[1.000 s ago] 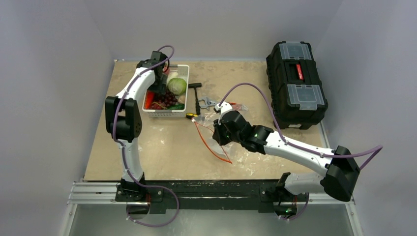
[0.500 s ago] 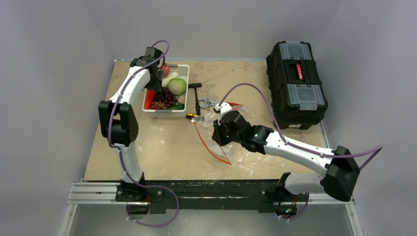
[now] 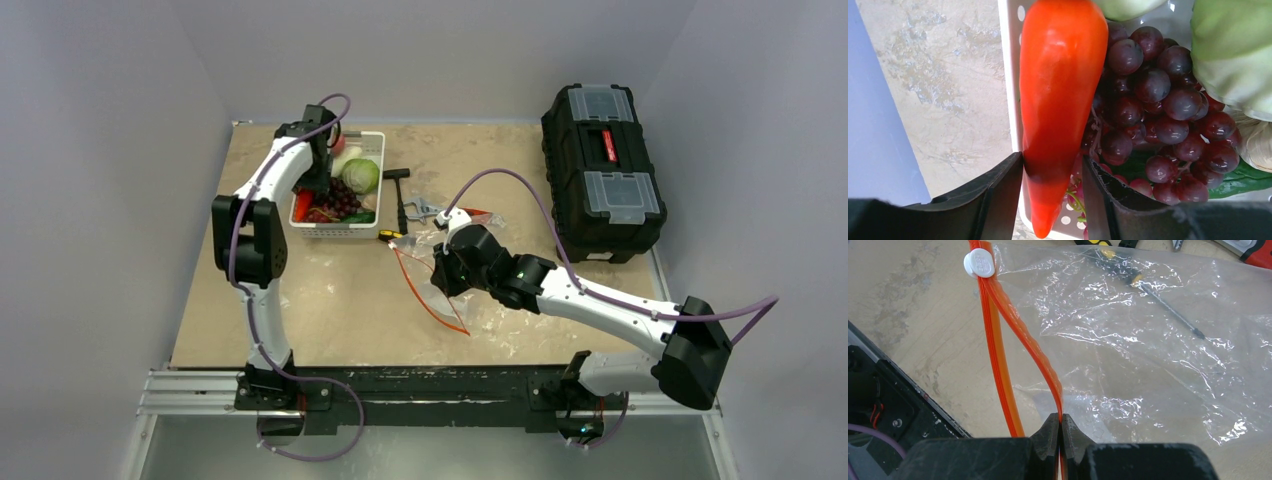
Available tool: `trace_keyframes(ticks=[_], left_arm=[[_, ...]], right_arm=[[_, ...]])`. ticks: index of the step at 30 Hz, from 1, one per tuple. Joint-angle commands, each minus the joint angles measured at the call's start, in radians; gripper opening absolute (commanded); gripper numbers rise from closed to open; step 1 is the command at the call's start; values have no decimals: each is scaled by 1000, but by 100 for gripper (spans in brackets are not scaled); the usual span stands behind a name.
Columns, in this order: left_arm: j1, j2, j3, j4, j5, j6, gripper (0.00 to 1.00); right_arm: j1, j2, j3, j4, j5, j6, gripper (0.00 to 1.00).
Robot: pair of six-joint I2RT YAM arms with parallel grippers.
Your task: Place the food in the zip-top bag and seal the zipper
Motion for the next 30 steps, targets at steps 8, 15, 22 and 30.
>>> trace_keyframes(ticks=[8, 15, 22, 30], left_arm=[[9, 17, 56, 7, -10, 17, 26], [5, -91, 79, -41, 6, -15, 7], [-8, -311, -2, -22, 183, -63, 0], [-64, -499, -115, 129, 607, -90, 0]], right_arm=[[-2, -21, 48, 4, -5, 11, 0], [-1, -21, 51, 13, -9, 28, 0], [-2, -12, 85, 24, 22, 95, 0], [-28, -5, 179, -30, 199, 196, 0]])
